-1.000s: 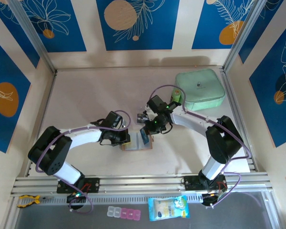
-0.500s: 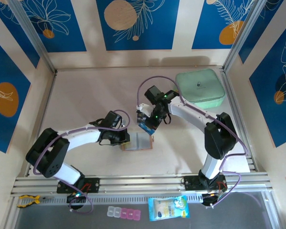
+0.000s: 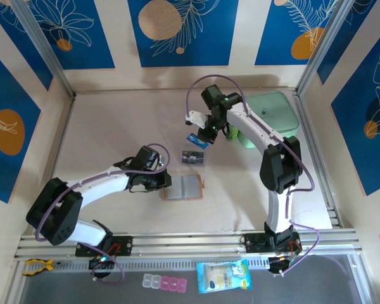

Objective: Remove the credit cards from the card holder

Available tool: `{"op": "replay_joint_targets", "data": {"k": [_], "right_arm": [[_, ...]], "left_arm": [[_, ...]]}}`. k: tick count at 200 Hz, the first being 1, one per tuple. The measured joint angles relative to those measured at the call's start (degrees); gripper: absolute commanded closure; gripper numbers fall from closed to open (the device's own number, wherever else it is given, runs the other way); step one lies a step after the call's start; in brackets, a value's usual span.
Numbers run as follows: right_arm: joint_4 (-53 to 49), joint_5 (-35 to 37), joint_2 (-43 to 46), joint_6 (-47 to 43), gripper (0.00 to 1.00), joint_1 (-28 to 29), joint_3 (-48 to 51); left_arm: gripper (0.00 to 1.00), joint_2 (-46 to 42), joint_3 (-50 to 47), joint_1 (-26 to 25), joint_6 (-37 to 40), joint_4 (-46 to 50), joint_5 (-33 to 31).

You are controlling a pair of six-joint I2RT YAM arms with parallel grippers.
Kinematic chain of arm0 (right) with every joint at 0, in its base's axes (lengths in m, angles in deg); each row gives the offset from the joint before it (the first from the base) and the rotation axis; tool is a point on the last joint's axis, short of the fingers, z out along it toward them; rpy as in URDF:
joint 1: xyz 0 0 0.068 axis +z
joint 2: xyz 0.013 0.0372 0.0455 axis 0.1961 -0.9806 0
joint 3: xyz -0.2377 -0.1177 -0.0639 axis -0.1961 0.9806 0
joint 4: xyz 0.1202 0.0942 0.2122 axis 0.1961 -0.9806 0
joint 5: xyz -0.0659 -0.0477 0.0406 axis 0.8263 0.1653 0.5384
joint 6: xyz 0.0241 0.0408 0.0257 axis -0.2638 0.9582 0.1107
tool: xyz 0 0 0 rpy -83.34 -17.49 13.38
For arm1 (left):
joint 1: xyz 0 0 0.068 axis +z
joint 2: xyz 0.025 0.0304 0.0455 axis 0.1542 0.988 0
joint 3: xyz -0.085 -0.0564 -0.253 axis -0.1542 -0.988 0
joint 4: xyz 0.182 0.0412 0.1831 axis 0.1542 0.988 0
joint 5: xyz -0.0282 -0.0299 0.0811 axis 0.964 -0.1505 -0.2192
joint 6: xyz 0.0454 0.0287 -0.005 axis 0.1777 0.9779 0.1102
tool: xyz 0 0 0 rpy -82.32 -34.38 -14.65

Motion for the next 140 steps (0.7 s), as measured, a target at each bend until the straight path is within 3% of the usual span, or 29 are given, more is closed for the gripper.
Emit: {"op": "replay_joint_targets", "data": {"k": [45,107,140], "right_arm": [[-3.1,-1.4,-6.1,-4.0,1.00,-0.8,-7.1],[-6.3,-1.9,-10.2,-7.3,1.00,-0.8,-8.6],[-6.6,-1.9,-11.4,-7.8,0.93,-0.8,-8.6]], "left_arm": [[0.87,-1.5,-0.8,0.0,0.0,0.9,-0.4],[0.87,-1.8,-0.9,0.0,0.0,1.8,-0.8],[0.87,-1.8,-0.9,0.0,0.0,2.0,-1.0]]}}
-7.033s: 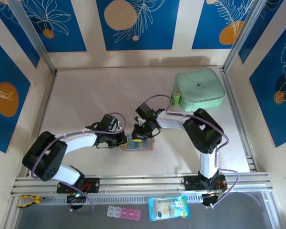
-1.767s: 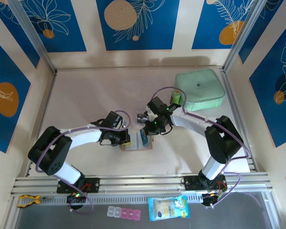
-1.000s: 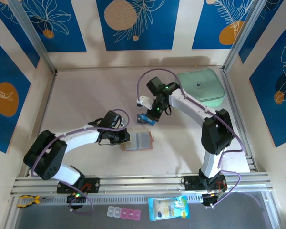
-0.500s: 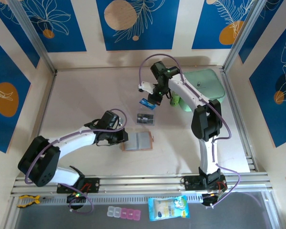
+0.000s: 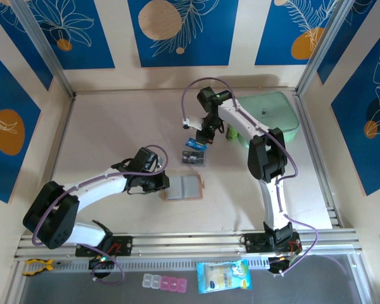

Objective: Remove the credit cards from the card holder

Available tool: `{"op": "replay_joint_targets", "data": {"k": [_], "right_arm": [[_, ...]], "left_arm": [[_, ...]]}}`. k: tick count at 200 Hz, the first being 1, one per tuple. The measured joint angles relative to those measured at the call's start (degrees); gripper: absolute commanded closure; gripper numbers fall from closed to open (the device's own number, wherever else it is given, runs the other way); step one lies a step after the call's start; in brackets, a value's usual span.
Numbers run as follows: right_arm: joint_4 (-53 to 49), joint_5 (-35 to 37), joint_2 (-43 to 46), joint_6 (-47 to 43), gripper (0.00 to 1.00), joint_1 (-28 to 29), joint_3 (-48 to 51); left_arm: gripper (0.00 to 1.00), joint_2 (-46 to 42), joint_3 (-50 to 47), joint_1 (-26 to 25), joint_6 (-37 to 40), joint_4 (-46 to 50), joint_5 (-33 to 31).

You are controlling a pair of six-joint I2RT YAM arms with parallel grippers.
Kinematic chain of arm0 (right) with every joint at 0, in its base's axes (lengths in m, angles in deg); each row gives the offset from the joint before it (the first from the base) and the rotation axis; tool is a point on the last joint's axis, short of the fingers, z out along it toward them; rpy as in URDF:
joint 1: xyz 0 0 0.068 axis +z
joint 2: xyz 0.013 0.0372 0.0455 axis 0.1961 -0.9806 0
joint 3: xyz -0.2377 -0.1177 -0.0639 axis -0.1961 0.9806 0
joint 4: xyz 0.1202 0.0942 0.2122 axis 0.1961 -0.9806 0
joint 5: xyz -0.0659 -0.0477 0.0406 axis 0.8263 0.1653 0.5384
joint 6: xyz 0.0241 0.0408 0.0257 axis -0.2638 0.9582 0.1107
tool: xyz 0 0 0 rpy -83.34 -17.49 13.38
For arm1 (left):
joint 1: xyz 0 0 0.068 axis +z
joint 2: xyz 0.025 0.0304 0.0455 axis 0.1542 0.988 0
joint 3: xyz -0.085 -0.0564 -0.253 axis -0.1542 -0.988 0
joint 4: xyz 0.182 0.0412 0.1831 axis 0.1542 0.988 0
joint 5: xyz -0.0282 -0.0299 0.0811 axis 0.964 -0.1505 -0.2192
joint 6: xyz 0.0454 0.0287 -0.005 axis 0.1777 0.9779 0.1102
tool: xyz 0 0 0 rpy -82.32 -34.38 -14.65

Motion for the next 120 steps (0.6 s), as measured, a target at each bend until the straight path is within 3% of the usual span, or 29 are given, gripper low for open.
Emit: {"op": "replay_joint_targets", "data": {"k": [17,32,120], "right_arm": [[0.0,0.0,-0.5,0.0,0.83,0.1,0.0],[0.4,0.5,-0.8,0.3,0.79,0.1,0.0],[8.5,4.2,-0.4,5.9,0.80,-0.1,1.0]], "left_arm": [[0.87,0.0,0.0,0.0,0.0,0.0,0.0],[0.87,0.0,0.0,0.0,0.0,0.0,0.0],[0.87,0.0,0.0,0.0,0.0,0.0,0.0]]}}
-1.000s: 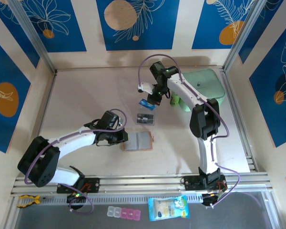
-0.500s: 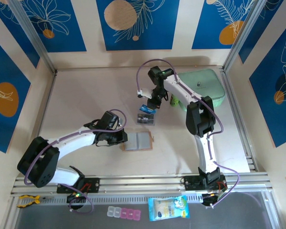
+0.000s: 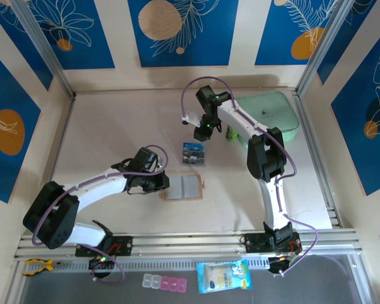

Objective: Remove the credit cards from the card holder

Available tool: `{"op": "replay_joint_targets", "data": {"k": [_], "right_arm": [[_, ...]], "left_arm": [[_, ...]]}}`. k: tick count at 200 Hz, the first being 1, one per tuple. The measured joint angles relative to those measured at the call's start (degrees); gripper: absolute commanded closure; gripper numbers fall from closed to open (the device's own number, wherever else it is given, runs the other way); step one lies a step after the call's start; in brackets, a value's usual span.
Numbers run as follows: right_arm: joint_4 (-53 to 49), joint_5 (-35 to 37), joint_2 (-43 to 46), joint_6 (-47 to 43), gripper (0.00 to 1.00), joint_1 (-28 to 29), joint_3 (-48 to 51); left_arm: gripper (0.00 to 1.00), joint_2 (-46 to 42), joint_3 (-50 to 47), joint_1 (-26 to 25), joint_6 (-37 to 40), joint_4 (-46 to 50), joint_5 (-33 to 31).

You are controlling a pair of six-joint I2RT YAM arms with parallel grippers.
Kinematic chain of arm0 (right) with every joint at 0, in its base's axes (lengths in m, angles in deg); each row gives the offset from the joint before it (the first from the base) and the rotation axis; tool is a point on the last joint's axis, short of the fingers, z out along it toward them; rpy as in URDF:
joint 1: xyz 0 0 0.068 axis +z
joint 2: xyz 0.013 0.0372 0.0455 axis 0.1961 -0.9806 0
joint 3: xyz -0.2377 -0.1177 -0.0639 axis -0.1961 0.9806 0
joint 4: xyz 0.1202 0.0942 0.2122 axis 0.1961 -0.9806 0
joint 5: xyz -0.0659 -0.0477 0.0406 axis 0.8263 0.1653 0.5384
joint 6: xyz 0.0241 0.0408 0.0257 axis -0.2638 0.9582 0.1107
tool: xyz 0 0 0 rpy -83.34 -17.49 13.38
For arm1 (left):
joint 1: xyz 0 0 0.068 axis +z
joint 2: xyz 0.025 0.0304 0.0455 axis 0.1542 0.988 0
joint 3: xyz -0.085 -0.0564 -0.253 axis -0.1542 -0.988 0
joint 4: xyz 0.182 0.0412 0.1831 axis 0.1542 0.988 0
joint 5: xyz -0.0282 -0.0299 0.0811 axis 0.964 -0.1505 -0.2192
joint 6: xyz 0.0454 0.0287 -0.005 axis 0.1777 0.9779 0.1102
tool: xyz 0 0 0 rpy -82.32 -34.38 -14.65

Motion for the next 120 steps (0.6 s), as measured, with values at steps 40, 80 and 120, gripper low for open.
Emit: {"op": "replay_joint_targets", "data": {"k": [40,80,120], "right_arm": [[4.3,0.6,0.7,3.6,0.81,0.0,3.4],[6.8,0.8,0.8,5.8,0.83,0.2,6.7],[8.4,0.8,1.3,6.8,0.84,0.3,8.7]], "left_arm": [[0.87,0.0,0.0,0.0,0.0,0.0,0.0],[0.87,0.0,-0.3,0.0,0.0,0.0,0.0],[0.87,0.0,-0.4,0.0,0.0,0.0,0.0]]}}
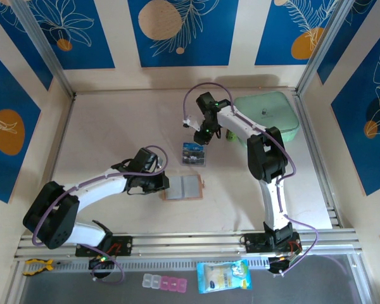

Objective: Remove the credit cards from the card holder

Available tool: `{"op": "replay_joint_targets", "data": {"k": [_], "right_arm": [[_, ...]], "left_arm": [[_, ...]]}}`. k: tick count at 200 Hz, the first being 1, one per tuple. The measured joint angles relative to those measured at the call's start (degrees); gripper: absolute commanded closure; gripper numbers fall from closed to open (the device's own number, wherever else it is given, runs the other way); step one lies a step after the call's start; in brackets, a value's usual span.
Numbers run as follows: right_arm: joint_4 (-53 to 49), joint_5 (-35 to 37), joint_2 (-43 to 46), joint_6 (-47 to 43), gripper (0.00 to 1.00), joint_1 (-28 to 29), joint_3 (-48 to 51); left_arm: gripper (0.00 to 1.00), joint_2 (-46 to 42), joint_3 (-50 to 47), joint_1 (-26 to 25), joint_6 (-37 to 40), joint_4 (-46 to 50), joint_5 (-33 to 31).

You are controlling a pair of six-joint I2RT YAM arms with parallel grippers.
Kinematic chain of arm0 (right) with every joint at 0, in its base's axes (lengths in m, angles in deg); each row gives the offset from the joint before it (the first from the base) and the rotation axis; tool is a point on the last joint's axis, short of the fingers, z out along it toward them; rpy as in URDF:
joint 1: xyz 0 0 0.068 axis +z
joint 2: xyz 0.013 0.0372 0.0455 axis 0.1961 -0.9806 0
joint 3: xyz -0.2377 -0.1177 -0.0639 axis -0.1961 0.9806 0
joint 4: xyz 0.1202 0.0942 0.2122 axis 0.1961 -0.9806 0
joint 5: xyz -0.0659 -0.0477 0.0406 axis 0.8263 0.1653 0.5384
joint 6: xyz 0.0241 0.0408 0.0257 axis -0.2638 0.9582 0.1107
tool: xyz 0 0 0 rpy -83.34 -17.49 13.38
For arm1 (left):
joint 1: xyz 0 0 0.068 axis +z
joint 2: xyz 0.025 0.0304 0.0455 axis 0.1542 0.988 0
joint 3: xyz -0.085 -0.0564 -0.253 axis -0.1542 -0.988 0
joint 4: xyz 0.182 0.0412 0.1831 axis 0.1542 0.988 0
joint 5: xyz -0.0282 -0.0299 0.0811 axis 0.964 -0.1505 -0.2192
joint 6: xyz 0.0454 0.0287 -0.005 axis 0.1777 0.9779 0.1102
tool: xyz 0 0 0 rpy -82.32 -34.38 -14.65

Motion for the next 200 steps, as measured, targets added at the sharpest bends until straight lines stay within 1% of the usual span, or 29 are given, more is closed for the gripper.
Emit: {"op": "replay_joint_targets", "data": {"k": [52,72,98,133,161,200], "right_arm": [[1.2,1.6,2.5,1.4,0.83,0.3,2.4],[2.5,2.2,4.3,3.4,0.83,0.5,3.3],[4.0,2.1,8.4,8.1,0.83,1.2,5.8],[8.7,-1.3,16.6,18.2,0.84,3.9,12.9],[14.4,-4.4,21.7,29.5,0.90,6.2,19.3],[23.1,-8.0,27.8,46.3,0.98,9.6,30.9]], "left_arm": [[0.87,0.0,0.0,0.0,0.0,0.0,0.0],[0.87,0.0,0.0,0.0,0.0,0.0,-0.4],[0.87,0.0,-0.3,0.0,0.0,-0.2,-0.9],[0.87,0.0,-0.6,0.0,0.0,-0.2,-1.8],[0.87,0.0,-0.6,0.0,0.0,-0.3,-2.3],[0.87,0.0,-0.6,0.1,0.0,-0.3,-2.6]]}}
